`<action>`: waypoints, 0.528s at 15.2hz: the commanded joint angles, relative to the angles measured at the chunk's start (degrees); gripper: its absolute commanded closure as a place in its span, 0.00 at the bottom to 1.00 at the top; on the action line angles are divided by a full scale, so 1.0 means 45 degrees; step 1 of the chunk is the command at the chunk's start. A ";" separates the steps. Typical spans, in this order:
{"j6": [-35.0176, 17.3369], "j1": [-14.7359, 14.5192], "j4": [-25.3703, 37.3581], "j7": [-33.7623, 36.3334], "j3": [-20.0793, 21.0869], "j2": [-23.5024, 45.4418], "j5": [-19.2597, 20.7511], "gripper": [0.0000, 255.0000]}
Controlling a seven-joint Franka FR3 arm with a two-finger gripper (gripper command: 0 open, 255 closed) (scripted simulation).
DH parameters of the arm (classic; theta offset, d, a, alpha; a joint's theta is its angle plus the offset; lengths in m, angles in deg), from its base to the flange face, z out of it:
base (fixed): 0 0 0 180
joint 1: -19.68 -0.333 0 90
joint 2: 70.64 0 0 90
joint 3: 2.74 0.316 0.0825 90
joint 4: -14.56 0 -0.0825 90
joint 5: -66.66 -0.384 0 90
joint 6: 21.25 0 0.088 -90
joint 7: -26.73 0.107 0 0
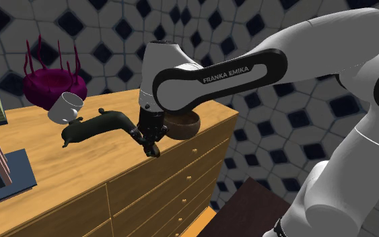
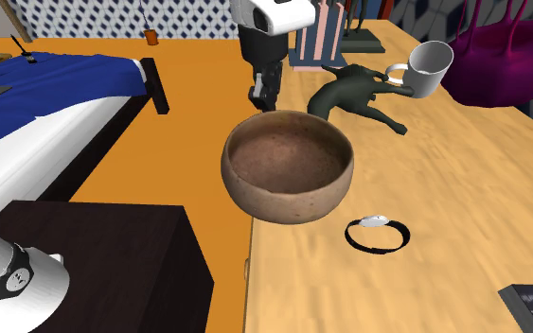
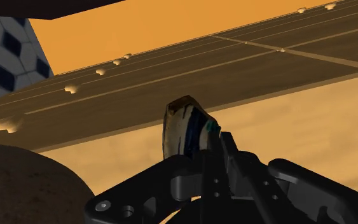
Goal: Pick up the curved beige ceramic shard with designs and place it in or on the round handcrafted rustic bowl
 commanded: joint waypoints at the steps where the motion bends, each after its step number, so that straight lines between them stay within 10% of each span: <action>1: 0.0000 0.0000 0.0000 0.0000 0.0000 0.0001 0.0000 1.00; 4: 0.0000 0.0000 0.0000 0.0000 0.0000 0.0000 0.0000 1.00; 5: 0.0000 0.0000 0.0000 0.0000 0.0000 0.0000 0.0000 0.00; 8: 0.7028 0.0144 0.6280 0.0193 -0.0323 0.4182 0.0288 0.00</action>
